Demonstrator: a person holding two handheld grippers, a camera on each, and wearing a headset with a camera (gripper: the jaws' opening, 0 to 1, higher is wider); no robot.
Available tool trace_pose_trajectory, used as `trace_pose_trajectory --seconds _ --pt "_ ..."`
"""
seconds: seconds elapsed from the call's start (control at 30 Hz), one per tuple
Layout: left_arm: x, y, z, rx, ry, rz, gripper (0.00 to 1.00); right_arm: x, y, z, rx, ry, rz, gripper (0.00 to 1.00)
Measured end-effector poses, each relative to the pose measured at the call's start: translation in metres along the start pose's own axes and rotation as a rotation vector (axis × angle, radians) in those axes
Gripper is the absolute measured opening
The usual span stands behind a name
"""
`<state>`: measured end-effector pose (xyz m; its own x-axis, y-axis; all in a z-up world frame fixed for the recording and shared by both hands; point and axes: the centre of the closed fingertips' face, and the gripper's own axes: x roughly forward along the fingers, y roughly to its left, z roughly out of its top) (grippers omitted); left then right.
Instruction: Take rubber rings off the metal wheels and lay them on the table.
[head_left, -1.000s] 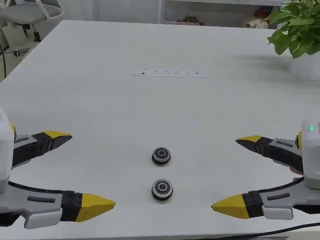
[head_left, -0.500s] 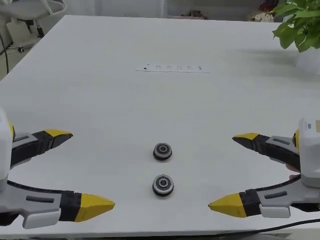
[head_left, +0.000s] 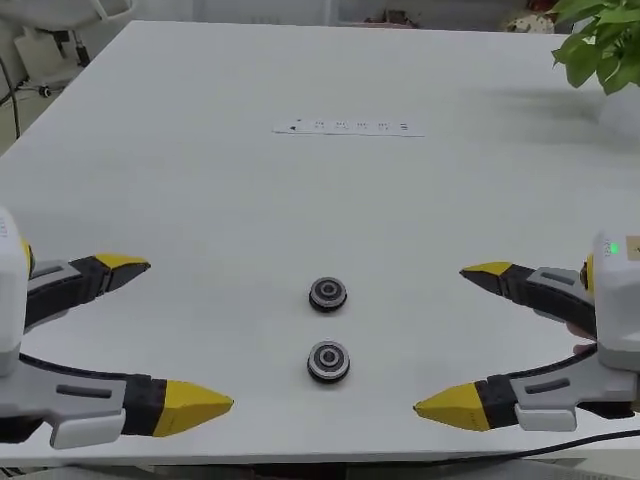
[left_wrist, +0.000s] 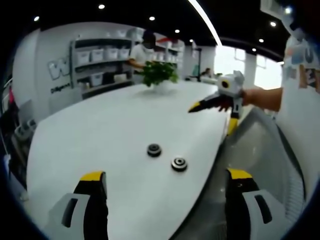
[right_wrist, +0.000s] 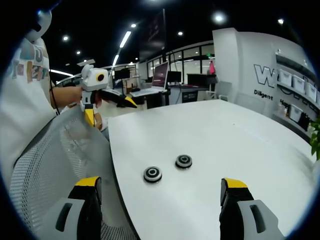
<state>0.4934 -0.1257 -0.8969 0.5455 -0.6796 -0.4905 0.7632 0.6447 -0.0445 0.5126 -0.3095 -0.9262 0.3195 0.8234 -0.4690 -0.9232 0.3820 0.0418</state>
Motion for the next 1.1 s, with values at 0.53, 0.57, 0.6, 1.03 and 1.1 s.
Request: trace_pose_trajectory --seconds 0.53,0.57,0.6,1.03,1.1 --pt "-0.0006 -0.0010 0.0022 0.026 0.003 -0.015 0.99 0.0013 0.0015 0.0048 -0.001 -0.024 -0.004 0.98" --pt "-0.0004 -0.0010 0.0024 0.029 0.002 -0.017 0.99 0.0018 0.0019 0.0042 -0.003 -0.023 -0.004 0.98" --pt "-0.0004 -0.0009 0.0025 0.031 0.002 -0.019 0.99 0.0022 0.0023 0.0040 -0.005 -0.023 -0.004 0.98" --pt "0.0006 0.0051 0.0053 0.059 -0.002 -0.042 0.97 0.0084 0.0015 0.0080 -0.033 -0.024 -0.002 0.94" --pt "0.0014 0.0059 0.0064 0.064 -0.005 -0.047 0.97 0.0095 0.0010 0.0098 -0.036 -0.030 0.001 0.92"
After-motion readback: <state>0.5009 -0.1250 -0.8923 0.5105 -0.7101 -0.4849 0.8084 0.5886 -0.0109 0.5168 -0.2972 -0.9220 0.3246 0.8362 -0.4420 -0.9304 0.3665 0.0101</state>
